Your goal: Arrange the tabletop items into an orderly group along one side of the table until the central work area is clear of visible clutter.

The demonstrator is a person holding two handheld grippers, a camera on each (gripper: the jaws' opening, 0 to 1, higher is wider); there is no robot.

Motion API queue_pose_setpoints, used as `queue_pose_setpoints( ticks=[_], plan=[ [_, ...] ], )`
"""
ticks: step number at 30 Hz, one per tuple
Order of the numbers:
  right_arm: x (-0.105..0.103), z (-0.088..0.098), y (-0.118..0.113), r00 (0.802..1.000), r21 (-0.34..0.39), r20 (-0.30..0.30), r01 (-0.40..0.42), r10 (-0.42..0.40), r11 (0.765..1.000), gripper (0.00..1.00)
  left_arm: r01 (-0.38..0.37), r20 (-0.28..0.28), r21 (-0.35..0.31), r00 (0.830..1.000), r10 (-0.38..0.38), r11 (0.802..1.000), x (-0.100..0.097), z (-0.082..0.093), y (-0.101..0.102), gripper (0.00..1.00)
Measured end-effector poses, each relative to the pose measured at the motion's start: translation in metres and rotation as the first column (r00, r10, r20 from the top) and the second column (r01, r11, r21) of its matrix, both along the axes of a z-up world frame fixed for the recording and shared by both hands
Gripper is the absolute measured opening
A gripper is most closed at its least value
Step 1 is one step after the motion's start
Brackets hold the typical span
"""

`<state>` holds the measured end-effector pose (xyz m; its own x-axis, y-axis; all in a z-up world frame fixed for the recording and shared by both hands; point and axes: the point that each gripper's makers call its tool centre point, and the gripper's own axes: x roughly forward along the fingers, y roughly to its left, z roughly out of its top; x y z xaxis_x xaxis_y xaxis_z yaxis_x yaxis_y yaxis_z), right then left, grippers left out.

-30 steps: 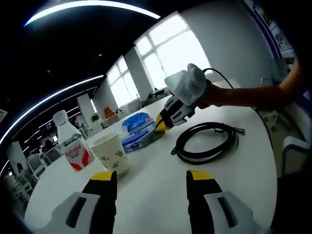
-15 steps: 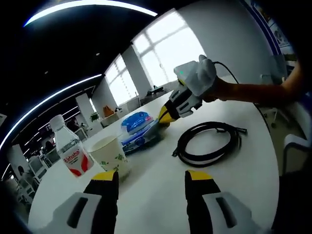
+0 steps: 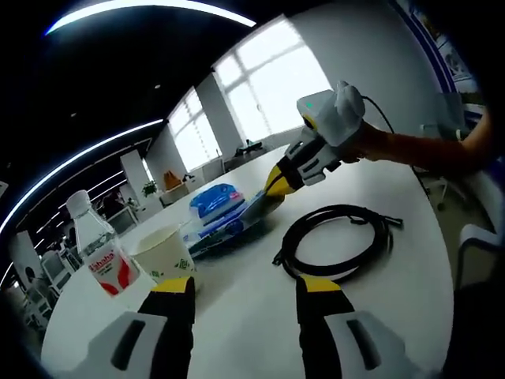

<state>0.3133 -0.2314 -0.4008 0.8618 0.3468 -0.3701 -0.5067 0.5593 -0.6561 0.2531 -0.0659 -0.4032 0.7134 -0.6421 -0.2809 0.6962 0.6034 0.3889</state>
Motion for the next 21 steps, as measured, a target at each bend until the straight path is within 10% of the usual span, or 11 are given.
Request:
queue_pose_setpoints(
  ticks=[10,21],
  plan=[
    [-0.001,-0.001,0.0,1.0,0.007,-0.01,-0.01,0.01,1.0,0.0,0.037,0.138,0.258,0.988,-0.075,0.965,0.021,0.01,-0.012,0.46],
    [-0.001,-0.003,0.001,1.0,0.01,-0.012,-0.018,0.018,1.0,0.0,0.049,0.308,0.448,0.929,-0.206,0.892,0.046,0.03,-0.04,0.43]
  ],
)
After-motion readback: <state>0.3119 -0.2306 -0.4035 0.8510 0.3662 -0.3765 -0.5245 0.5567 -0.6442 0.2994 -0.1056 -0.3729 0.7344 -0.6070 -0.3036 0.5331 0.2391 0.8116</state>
